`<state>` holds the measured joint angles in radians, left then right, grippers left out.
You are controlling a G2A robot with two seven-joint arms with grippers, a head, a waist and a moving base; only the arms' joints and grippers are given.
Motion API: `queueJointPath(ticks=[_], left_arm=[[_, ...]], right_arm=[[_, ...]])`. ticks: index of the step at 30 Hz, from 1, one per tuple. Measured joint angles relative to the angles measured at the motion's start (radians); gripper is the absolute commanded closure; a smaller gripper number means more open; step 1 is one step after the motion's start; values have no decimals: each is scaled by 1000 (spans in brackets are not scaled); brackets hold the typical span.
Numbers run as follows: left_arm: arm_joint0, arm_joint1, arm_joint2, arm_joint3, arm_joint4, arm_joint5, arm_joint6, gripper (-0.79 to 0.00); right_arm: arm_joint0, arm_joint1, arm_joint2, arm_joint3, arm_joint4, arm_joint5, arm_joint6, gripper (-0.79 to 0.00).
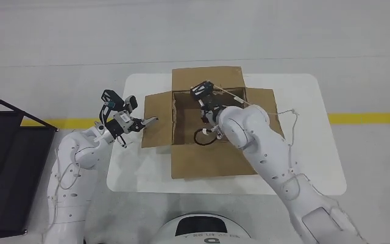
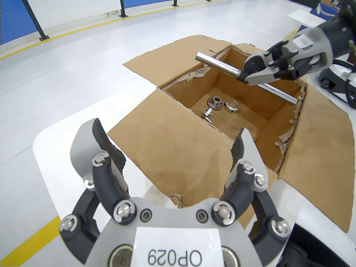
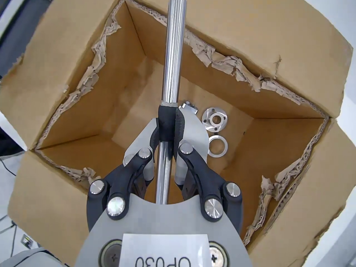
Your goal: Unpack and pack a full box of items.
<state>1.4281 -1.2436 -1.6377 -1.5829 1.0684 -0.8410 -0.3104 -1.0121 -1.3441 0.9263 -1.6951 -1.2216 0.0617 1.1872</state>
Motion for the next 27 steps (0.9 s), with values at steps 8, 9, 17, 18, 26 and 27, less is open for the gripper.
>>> queueJointPath(ticks=[8,9,17,18,26,27], left_arm=[[0,0,0,0,0,0,0,-785],[0,0,0,0,0,0,0,-785],[0,0,0,0,0,0,0,-785],[0,0,0,0,0,0,0,-785],[0,0,0,0,0,0,0,-785],[0,0,0,0,0,0,0,-785]], right_arm=[[123,-34,-110,233,-19,-69,93,0],[134,-37,-119,259,-16,-79,102,0],[214,-76,-189,440,29,-124,114,0],[219,-80,-193,452,33,-122,109,0],[246,-106,-226,519,39,-101,94,-372],[248,-108,-227,522,36,-93,92,-480]])
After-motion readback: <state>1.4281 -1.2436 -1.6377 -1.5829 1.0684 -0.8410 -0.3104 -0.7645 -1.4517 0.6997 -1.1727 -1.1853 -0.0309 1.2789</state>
